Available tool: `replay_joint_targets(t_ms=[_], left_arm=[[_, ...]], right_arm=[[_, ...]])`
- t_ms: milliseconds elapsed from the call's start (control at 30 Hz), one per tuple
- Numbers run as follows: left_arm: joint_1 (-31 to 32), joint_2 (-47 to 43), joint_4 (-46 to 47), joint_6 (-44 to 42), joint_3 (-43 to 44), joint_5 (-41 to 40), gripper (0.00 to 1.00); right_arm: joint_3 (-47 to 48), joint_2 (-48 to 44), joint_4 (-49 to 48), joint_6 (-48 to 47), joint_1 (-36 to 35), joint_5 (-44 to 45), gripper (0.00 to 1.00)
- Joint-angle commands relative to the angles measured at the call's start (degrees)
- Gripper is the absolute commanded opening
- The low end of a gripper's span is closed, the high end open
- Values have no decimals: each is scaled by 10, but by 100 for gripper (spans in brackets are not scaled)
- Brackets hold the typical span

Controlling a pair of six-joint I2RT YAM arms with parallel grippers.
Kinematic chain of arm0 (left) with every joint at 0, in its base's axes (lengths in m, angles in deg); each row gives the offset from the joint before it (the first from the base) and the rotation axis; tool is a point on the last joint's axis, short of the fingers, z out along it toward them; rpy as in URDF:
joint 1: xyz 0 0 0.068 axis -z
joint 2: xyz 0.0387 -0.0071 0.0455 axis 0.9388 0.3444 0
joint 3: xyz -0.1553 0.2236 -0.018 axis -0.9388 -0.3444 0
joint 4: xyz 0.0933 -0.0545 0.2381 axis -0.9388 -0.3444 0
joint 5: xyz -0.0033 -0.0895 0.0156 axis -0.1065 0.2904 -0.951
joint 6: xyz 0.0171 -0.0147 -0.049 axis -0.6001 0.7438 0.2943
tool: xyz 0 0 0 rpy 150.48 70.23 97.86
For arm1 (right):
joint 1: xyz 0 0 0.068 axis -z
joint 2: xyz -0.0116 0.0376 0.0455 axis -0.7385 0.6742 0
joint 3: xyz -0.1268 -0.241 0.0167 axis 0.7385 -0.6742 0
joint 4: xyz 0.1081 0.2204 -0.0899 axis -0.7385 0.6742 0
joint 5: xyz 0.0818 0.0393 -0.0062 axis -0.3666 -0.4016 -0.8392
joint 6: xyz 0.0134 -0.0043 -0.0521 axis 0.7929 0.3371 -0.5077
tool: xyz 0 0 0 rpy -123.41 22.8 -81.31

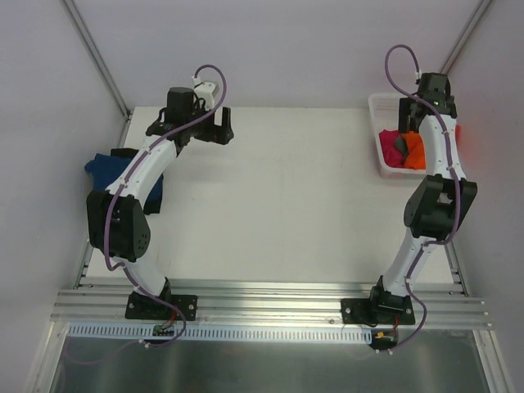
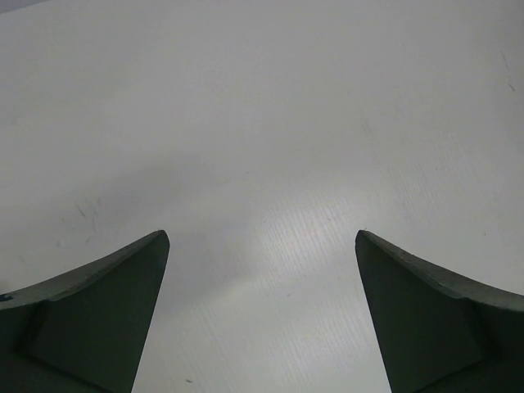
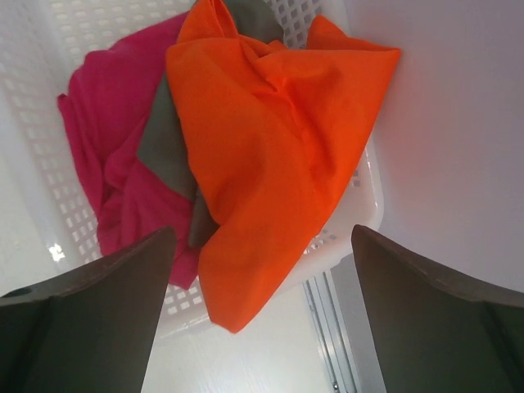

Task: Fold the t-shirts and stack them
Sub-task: Grab the tshirt from the pile

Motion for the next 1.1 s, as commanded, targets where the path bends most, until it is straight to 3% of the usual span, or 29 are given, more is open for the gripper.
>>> replay_joint_targets(t_ms=[0,167,367,567,667,700,733,867,1067], left_arm=[[6,5,-14,-41,17,-9,99],[6,-4,-50,-92,3,27,99],[6,21,-101,-57,38,46,99],[27,30,-113,-83,46,7,99],[39,35,-124,-95,51,-13,99],[42,36,-126,-99,51,-21,99],[45,38,-128,-99,52,-23,99],[54,53,-140,-97,55,-16,99],[56,72,-137,-100,67,-57,99]], right_arm=[[-2,28,-54,-25,4,33,93],[-34,53,-93,-76,-2,77,94],[3,106,-123,-132,13,100,94],[29,142,-108,-108,19,95,82],[34,150,-101,-101,19,85,50],[36,147,-100,-94,18,83,23],[37,144,-98,-91,18,82,12],[42,114,-72,-66,7,52,1],[-67,-34,-143,-111,-66,11,1]])
